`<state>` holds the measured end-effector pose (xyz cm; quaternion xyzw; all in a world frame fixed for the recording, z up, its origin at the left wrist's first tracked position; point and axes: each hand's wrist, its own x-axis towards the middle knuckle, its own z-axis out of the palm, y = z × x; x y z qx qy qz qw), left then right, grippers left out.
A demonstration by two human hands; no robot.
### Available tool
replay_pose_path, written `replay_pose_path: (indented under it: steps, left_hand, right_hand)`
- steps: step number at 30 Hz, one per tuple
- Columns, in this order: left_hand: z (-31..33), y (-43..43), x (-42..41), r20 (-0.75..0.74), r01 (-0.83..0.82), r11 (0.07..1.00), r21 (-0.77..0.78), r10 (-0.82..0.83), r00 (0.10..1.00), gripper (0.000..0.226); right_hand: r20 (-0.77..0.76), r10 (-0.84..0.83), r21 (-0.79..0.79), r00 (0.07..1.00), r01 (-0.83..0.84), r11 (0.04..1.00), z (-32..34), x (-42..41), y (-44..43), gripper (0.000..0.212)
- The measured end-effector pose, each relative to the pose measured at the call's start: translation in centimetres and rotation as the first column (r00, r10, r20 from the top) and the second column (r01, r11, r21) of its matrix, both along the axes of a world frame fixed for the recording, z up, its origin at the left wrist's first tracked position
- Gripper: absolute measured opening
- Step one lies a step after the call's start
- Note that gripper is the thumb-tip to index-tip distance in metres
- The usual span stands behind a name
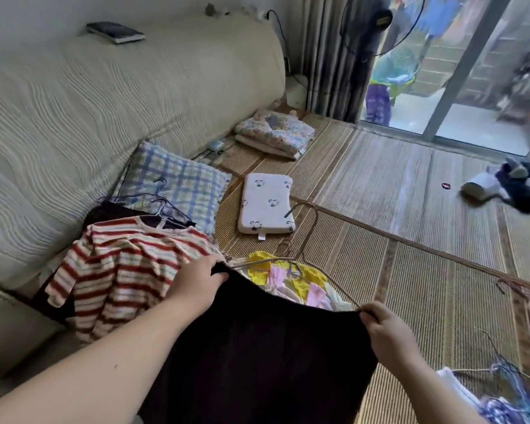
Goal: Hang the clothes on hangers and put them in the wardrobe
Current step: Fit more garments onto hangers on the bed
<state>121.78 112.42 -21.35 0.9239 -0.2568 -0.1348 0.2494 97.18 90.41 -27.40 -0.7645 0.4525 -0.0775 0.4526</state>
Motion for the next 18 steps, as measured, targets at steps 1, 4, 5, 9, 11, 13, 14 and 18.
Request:
replay_pose_path:
  steps: [1, 4, 5, 9, 11, 13, 14, 18]
  left_hand:
    - [-1.7, -1.6, 0.8, -0.019, 0.000, 1.000, 0.030, 0.000, 1.000, 0.014]
    - [-7.1, -5.6, 3.2, -0.094, 0.007, 0.993, 0.120, 0.004, 0.996, 0.026]
    - [-8.9, -6.6, 3.9, -0.123, -0.002, 0.990, 0.143, 0.019, 0.992, 0.029]
    - [-15.1, -9.7, 6.4, -0.171, -0.021, 0.973, 0.228, 0.062, 0.983, 0.038]
    - [-18.0, -11.1, 7.5, -0.176, -0.026, 0.962, 0.272, 0.077, 0.981, 0.039]
    - [-20.1, -12.1, 8.4, -0.161, -0.038, 0.950, 0.309, 0.092, 0.983, 0.038]
    - [-21.2, -12.6, 8.8, -0.149, -0.039, 0.945, 0.325, 0.092, 0.985, 0.038]
    - [-24.0, -14.0, 9.7, -0.134, -0.034, 0.939, 0.341, 0.084, 0.987, 0.045]
  right_hand:
    - [-0.034, 0.007, 0.010, 0.999, -0.006, 1.000, -1.5, 0.8, -1.6, 0.020]
    - [-0.133, 0.032, 0.037, 0.991, -0.028, 0.999, -6.2, 3.3, -5.7, 0.018]
    - [-0.162, 0.050, 0.046, 0.985, -0.043, 0.998, -7.9, 4.1, -6.8, 0.017]
    - [-0.266, 0.135, 0.065, 0.954, -0.122, 0.990, -14.0, 7.1, -10.0, 0.016]
    - [-0.312, 0.162, 0.069, 0.936, -0.148, 0.987, -16.9, 8.5, -11.4, 0.016]
    - [-0.335, 0.174, 0.082, 0.926, -0.155, 0.985, -19.0, 9.7, -12.2, 0.016]
    - [-0.342, 0.175, 0.093, 0.923, -0.152, 0.984, -20.1, 10.2, -12.5, 0.014]
    - [-0.355, 0.181, 0.138, 0.917, -0.140, 0.980, -23.3, 11.4, -13.3, 0.024]
